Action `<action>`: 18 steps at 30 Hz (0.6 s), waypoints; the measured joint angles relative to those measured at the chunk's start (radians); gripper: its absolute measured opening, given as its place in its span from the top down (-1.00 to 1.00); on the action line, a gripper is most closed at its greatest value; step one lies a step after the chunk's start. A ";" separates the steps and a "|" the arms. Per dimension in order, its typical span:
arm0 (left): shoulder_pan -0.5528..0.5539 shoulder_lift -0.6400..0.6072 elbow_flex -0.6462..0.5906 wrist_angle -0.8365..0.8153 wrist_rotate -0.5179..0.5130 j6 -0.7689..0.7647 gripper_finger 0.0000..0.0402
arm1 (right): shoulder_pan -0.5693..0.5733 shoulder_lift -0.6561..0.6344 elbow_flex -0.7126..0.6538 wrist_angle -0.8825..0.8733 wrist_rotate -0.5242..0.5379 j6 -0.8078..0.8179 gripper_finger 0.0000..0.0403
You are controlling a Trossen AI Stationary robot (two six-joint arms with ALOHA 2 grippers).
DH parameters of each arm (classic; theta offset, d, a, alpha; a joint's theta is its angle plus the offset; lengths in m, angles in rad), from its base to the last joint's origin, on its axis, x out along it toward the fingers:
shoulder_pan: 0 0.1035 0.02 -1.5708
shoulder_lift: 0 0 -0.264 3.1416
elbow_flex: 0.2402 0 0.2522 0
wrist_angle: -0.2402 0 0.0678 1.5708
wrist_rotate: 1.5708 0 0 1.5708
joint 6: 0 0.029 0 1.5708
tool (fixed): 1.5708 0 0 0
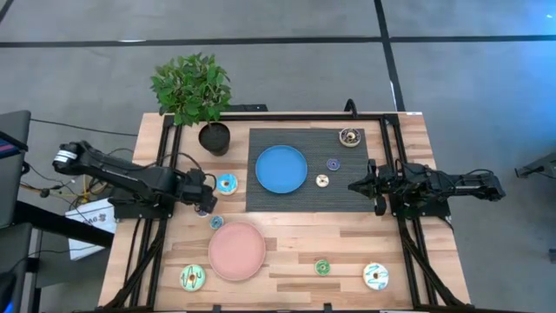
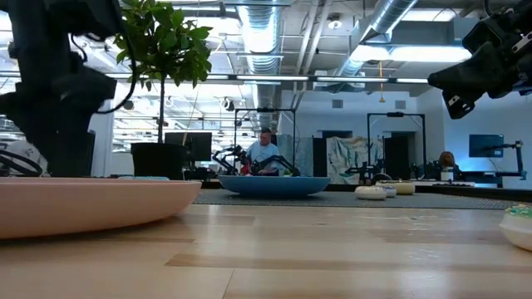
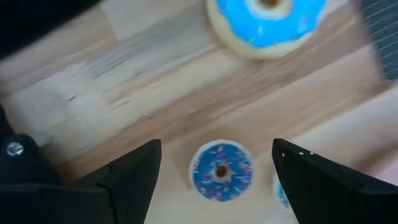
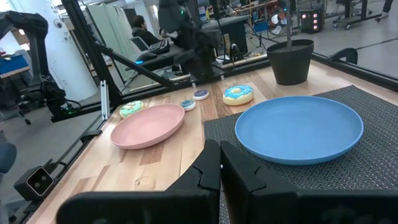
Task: Pick & Place donuts
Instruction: Put the small violet donut on the blue plate
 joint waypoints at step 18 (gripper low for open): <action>-0.045 0.207 0.000 0.095 0.074 -0.038 -0.50 | 0.000 0.000 0.000 0.000 0.000 0.000 1.00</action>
